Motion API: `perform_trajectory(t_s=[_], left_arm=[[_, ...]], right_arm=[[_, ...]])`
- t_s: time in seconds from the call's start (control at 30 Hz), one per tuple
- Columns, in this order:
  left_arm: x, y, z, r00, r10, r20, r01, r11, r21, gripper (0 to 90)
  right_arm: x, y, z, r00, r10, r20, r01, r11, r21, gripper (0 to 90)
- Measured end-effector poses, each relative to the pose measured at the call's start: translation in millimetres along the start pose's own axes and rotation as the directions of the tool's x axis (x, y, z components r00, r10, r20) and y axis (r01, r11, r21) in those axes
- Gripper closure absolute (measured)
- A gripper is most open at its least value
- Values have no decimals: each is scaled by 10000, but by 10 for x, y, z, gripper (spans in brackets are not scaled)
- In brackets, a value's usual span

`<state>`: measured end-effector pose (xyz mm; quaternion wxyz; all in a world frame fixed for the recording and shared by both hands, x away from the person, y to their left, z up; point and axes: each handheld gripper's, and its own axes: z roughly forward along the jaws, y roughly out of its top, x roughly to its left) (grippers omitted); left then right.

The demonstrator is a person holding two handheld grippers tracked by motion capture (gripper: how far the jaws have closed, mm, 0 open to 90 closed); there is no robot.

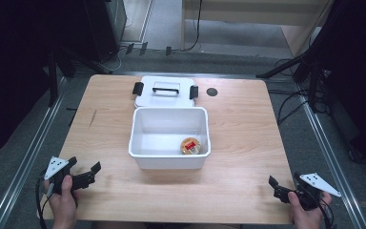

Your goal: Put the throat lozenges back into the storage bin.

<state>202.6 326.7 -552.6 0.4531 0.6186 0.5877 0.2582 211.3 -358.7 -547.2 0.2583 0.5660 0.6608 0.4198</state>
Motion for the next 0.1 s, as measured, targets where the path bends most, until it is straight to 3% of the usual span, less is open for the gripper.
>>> perform_trajectory(t_s=[0.1], left_arm=[[2, 1, 1, 10000, -14, -1, 14, 10000, -7, 0]], right_arm=[[14, 2, 7, 9999, -142, 46, 142, 9999, 67, 0]])
